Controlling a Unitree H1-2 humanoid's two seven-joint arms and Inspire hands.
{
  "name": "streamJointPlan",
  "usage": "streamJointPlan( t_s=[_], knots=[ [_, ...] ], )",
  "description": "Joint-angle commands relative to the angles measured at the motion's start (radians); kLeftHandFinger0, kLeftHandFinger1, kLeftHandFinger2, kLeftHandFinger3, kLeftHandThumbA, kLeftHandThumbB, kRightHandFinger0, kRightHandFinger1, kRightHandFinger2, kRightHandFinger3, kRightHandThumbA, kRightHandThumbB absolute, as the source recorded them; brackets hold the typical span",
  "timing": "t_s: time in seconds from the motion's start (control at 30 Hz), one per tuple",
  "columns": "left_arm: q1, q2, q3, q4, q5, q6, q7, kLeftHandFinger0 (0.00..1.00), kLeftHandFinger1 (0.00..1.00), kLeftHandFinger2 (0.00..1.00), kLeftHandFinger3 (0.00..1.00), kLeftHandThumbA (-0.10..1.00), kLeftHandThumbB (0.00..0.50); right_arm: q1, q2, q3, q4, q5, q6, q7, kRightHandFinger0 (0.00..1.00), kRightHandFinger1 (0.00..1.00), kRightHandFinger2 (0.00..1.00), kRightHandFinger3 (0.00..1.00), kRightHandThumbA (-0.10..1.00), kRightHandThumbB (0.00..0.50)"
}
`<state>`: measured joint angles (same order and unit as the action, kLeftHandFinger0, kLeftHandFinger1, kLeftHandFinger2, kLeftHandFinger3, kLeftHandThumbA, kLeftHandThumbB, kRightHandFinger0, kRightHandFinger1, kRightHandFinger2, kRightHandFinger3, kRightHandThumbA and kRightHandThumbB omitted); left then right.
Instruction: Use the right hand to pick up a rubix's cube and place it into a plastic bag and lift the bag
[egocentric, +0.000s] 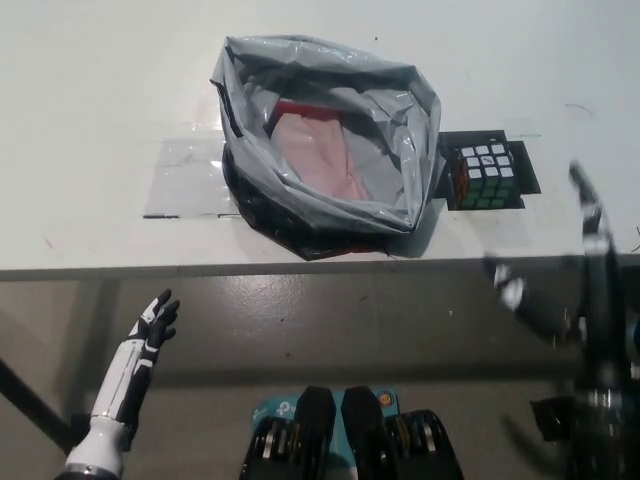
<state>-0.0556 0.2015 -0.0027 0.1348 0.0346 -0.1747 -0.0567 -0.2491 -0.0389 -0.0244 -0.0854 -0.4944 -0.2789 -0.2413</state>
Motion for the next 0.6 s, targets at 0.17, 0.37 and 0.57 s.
streamJointPlan(
  t_s=[0.17, 0.37, 0.57],
  knots=[
    [0.004, 0.010, 0.000, -0.036, 0.008, -0.052, -0.013, 1.00, 1.00, 1.00, 1.00, 1.00, 0.500, -0.307, 0.003, -0.037, 0.308, -0.036, 0.077, -0.126, 1.00, 1.00, 1.00, 1.00, 0.94, 0.359],
    [0.002, 0.009, -0.001, -0.034, 0.010, -0.056, -0.016, 1.00, 1.00, 1.00, 1.00, 1.00, 0.499, -0.442, -0.002, -0.062, 0.525, 0.007, 0.091, -0.178, 1.00, 1.00, 1.00, 1.00, 0.87, 0.378],
    [-0.002, 0.006, -0.001, -0.035, 0.010, -0.056, -0.014, 1.00, 1.00, 1.00, 1.00, 1.00, 0.500, -0.544, -0.028, -0.056, 0.756, 0.019, 0.073, -0.226, 1.00, 1.00, 1.00, 1.00, 0.82, 0.394]
  ],
)
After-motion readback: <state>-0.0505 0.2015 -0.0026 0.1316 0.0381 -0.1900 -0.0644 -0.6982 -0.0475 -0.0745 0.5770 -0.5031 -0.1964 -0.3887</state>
